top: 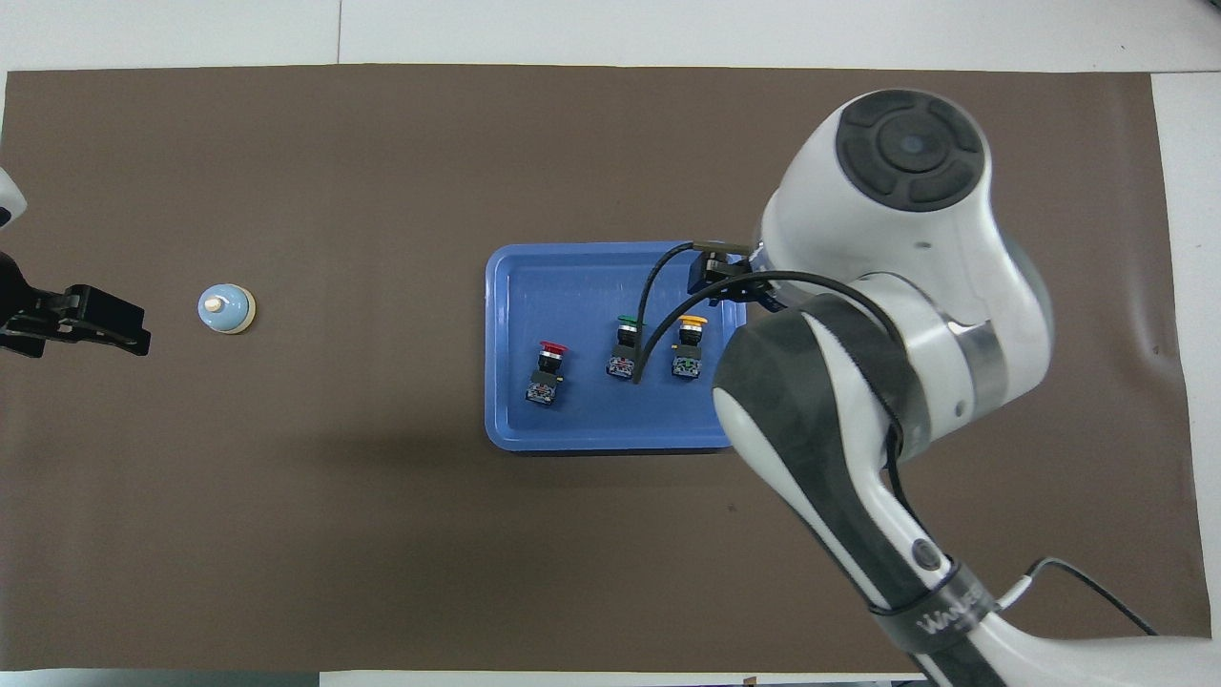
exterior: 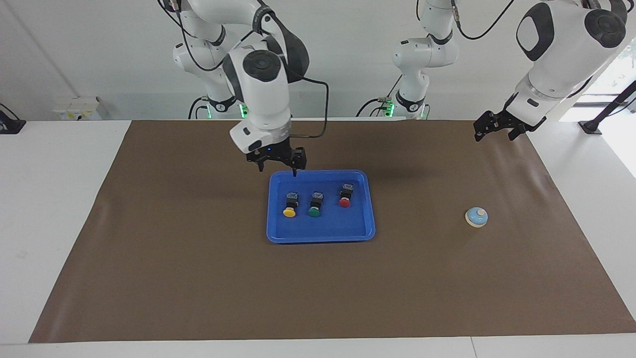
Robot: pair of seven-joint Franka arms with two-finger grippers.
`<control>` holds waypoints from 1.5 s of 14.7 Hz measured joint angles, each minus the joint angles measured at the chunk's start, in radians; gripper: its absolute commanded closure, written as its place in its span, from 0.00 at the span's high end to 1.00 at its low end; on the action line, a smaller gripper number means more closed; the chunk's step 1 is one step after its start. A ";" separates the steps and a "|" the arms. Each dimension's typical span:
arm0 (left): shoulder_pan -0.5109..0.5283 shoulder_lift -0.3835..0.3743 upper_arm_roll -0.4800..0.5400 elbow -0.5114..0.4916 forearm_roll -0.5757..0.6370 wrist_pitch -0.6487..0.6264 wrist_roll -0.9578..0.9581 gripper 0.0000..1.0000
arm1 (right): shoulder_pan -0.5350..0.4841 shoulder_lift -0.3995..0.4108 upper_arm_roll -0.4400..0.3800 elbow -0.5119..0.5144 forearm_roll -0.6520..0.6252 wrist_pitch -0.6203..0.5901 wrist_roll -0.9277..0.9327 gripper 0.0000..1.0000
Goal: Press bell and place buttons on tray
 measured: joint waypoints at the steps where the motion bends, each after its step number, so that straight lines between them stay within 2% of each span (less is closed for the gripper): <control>1: 0.000 0.000 0.000 0.000 0.000 0.000 0.000 1.00 | -0.034 -0.010 0.000 0.000 0.000 -0.019 -0.058 1.00; 7: 0.000 0.000 0.000 0.000 0.000 0.000 0.000 1.00 | -0.264 -0.071 -0.002 0.000 0.000 -0.117 -0.419 1.00; 10: 0.000 0.000 0.000 0.000 0.000 0.000 0.000 1.00 | -0.347 -0.112 -0.002 0.000 0.000 -0.179 -0.527 1.00; 16: 0.000 0.000 0.000 0.000 0.000 0.000 0.000 1.00 | -0.376 -0.198 -0.002 0.006 0.000 -0.250 -0.534 1.00; 22: 0.000 0.000 0.000 0.000 0.000 0.000 0.000 1.00 | -0.402 -0.193 -0.001 0.039 0.001 -0.270 -0.544 1.00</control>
